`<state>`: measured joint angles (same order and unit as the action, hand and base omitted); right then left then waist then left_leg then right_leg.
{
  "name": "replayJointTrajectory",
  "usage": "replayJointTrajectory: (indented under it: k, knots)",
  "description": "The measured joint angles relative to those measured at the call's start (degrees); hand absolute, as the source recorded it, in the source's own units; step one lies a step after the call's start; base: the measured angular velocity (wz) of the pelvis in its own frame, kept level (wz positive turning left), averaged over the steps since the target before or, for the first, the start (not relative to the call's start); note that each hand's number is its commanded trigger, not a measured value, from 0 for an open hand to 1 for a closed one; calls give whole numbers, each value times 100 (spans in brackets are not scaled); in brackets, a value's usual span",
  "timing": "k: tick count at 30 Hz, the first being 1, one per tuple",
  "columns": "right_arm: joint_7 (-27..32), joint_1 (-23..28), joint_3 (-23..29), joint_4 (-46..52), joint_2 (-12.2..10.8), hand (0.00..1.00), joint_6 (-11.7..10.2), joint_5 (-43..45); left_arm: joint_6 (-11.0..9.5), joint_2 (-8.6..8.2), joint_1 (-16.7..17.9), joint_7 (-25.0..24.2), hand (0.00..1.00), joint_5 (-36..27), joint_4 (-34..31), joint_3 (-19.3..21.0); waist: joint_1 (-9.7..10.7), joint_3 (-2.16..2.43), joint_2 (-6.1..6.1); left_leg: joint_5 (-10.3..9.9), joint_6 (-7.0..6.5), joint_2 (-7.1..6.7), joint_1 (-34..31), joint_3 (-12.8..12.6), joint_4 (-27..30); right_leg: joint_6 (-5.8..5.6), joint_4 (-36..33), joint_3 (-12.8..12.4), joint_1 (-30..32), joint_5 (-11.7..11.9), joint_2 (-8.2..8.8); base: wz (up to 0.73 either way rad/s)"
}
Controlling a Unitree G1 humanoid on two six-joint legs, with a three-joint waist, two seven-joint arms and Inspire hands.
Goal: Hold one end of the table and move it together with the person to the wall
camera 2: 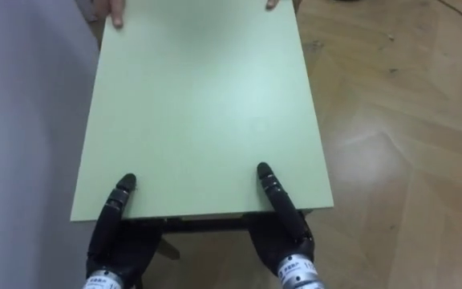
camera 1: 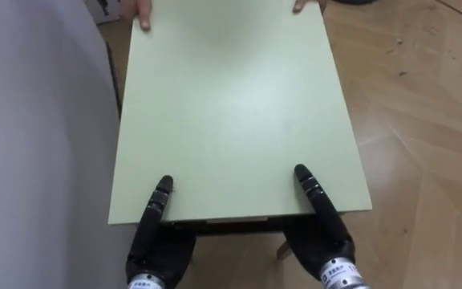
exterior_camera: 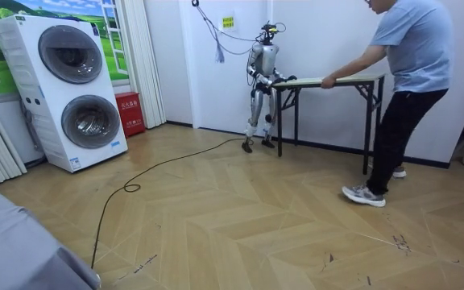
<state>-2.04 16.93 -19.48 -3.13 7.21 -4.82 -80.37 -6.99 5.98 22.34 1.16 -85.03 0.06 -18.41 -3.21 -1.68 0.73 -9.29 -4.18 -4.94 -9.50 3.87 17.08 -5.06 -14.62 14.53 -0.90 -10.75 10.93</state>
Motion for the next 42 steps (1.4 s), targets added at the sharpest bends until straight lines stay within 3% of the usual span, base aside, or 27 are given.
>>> replayJointTrajectory:
  k: [3,8,9,10,11,12,14,19,21,26,31,33,37,42]
  knots:
    - [50,-1,-21,-12,-7,100,0,-2,-4,0,0,67,100,33,0,5,-102,2,-60,14,26,-62,-21,178,11,-1,111,-27,-134,-1,-60,39]
    - [57,-6,-37,-36,-3,100,0,-26,-3,32,-5,94,100,36,-3,23,-199,-1,-90,36,61,-40,-78,499,15,5,40,-114,-123,-10,-126,30]
    - [57,2,-33,-74,-42,100,0,-25,-3,29,-9,123,100,60,-14,45,-191,-4,-86,36,64,-24,-81,632,19,81,104,-419,-61,-114,-253,32]
    - [57,9,-38,-76,-62,100,0,-26,-2,41,-27,144,100,64,-16,52,-197,-8,-93,38,69,-22,-90,663,19,122,260,-566,-17,-127,-348,27]
    - [72,9,-68,-79,-70,100,-1,-33,12,69,-43,195,100,64,-17,78,-213,-19,-117,31,86,-55,-86,669,20,160,554,-658,125,-76,-478,23]
    - [76,12,-72,-133,-51,100,-10,-47,48,23,-15,270,100,72,-8,85,-201,0,-66,20,106,-57,-71,667,16,224,430,-586,153,-46,-501,15]
    - [75,-19,-72,-182,-50,100,-9,-76,69,15,-8,287,100,134,-8,93,-215,-7,-78,19,107,-65,-71,564,-33,229,413,-497,113,-44,-515,19]
    - [71,38,-96,-290,-43,100,-8,-154,202,78,-2,427,100,161,-2,128,-15,-20,-144,20,106,-48,-3,552,-46,225,373,-133,-76,-48,-504,38]
    - [56,71,-91,-346,-29,100,4,-231,260,82,-3,465,100,162,43,131,40,-23,-154,21,104,-53,17,440,-47,223,315,-139,-112,-49,-491,26]
    - [31,131,-4,-346,-27,100,129,-223,341,130,-2,457,100,154,88,132,151,-26,-162,21,103,-92,54,608,-63,199,237,-284,-127,-94,-493,17]
    - [2,129,36,-472,-16,100,176,-229,434,120,-7,456,100,157,189,138,192,-27,-158,21,102,-71,184,343,-138,200,277,-272,-274,-94,-524,7]
    - [1,95,60,-472,-18,100,203,-218,441,120,-29,459,100,157,190,138,226,-28,-156,19,99,-53,140,105,-138,200,381,-271,-310,-94,-523,7]
    - [-4,61,72,-491,-23,100,199,-201,440,113,-63,451,100,194,221,134,257,-29,-145,20,92,-50,99,28,-138,200,399,-244,-310,-94,-517,1]
    - [-86,50,168,-680,-188,100,186,150,440,-91,-164,131,100,297,696,209,270,-24,-71,15,82,-39,193,-79,-154,200,400,-182,-388,-93,-502,2]
